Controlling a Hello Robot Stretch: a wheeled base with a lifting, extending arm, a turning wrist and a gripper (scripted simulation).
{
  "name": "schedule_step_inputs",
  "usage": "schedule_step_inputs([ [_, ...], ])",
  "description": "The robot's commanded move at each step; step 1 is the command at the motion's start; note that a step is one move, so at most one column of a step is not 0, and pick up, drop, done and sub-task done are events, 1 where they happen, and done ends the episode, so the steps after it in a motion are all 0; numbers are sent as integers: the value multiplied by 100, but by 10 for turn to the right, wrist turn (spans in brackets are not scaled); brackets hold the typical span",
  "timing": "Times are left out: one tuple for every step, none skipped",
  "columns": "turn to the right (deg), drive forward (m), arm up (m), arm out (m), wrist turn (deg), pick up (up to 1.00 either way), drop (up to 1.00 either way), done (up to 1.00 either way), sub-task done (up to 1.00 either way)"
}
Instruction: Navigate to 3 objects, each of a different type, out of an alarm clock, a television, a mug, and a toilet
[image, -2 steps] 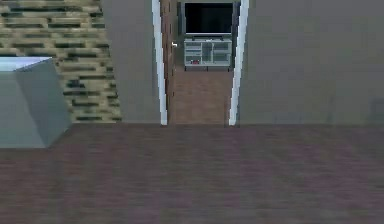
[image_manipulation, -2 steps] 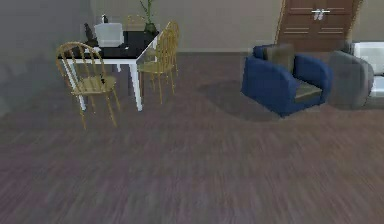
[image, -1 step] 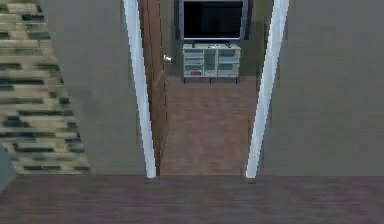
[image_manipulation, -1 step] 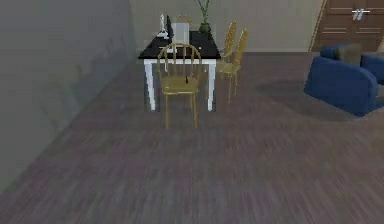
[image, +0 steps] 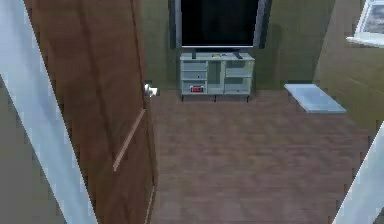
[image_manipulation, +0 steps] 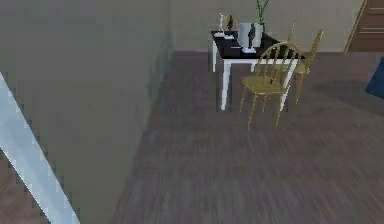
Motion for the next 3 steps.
schedule_step_inputs([
  [0,100,0,0,0,0,0,0,0],
  [0,100,0,0,0,0,0,0,0],
  [60,0,0,0,0,0,0,0,0],
])
